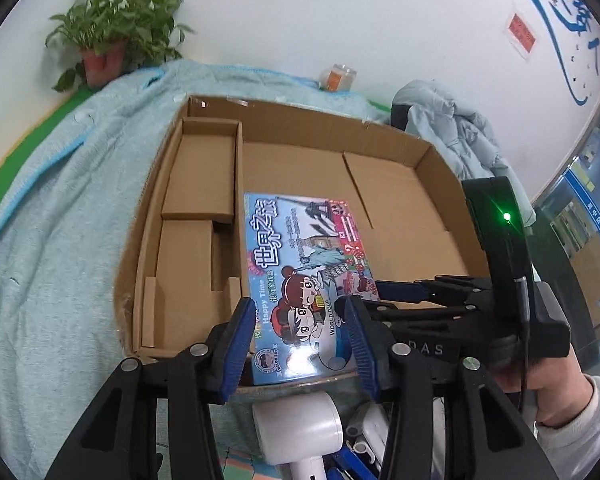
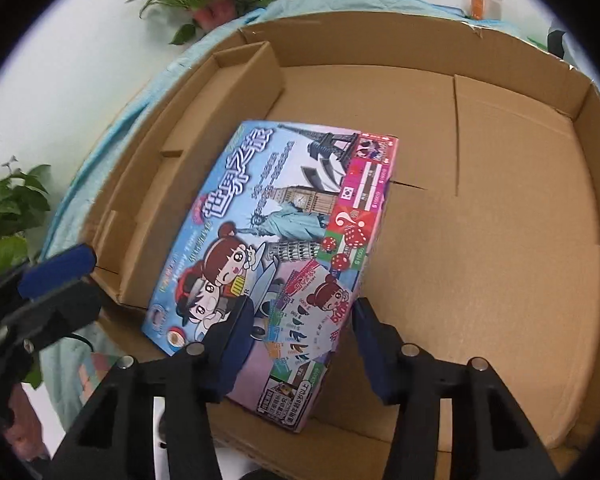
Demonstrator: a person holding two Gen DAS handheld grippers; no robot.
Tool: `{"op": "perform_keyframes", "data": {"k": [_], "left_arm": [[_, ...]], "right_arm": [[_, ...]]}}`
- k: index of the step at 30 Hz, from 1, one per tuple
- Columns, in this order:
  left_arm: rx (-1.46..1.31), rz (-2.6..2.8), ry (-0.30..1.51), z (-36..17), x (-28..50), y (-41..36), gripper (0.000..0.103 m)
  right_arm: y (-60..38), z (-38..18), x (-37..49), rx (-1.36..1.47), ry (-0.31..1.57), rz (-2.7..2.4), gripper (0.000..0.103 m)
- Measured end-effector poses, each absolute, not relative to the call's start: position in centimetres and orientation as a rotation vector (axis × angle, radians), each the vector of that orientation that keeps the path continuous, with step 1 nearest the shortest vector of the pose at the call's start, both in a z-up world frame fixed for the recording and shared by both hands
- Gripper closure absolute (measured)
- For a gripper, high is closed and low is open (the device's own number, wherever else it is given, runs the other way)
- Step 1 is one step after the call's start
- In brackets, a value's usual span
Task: Organize rigid objects
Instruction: 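Open the left gripper and move toward the silver metal can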
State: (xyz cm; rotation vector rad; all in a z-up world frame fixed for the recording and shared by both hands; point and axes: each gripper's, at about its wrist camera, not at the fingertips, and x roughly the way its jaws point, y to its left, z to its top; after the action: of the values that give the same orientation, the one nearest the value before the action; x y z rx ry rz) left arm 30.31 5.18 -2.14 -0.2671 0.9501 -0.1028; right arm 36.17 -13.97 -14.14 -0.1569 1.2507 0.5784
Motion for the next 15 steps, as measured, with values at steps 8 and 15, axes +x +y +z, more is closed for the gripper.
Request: {"op": "perform_keyframes", "data": {"k": [8, 15], "left_arm": [[-0.215, 0.005, 0.732, 1.9, 26.1, 5.6, 0.006], [-0.172, 0.043, 0.624, 3.7, 22.4, 4.8, 0.035]], "right_arm": [[-15.8, -10.4, 31.7, -0.177, 1.088, 0.564, 0.019], [-20.7, -6.8, 23.4, -0.131, 0.861, 0.458, 0.022]]}}
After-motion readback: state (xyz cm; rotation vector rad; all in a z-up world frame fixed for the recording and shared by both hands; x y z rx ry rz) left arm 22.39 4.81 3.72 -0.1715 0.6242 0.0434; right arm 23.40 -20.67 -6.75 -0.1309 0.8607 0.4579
